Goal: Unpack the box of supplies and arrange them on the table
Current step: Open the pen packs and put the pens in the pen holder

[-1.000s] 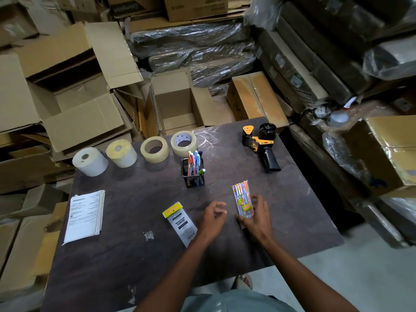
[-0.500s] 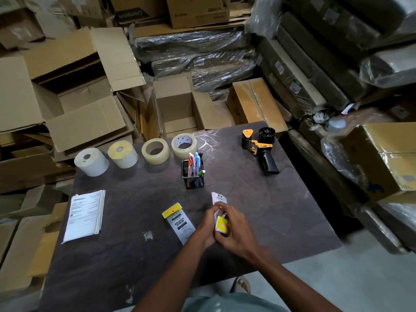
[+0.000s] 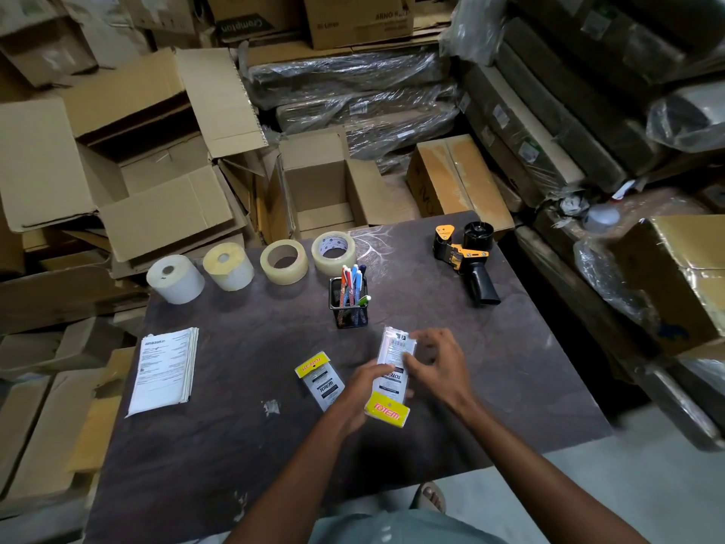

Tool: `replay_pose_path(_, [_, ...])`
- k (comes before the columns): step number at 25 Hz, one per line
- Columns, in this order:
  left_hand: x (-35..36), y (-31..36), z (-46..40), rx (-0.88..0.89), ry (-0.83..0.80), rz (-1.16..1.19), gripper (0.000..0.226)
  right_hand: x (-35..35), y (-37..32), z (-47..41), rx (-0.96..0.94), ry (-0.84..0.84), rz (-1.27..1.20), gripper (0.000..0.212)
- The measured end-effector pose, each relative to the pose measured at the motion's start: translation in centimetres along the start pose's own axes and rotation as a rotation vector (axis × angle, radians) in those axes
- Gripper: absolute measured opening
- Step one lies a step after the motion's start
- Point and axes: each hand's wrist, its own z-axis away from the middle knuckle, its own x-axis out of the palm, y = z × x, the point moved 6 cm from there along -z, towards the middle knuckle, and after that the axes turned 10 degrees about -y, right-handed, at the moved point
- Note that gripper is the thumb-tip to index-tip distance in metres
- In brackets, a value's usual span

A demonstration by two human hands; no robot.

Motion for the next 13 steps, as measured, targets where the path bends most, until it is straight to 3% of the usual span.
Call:
replay_pose_path(3, [0.2, 0.9, 1.1, -0.014, -0.070, -0.110, 0.033, 0.1, -0.2, -1.4, -0.013, -0.116, 0.050, 0.042])
replay_pose_path(9, [-0.3, 2.1, 1.8, -0.058, -0.081, -0.324, 0.027, 1.5, -0.8, -1.4, -0.039, -0.358, -0.200, 0.054])
replay_pose_path(13, [-1.9, 3.6, 1.6, 0.057, 0.089, -0.678, 0.029, 2.0, 0.4, -1.5, 0.027, -0.368, -0.214, 0.034])
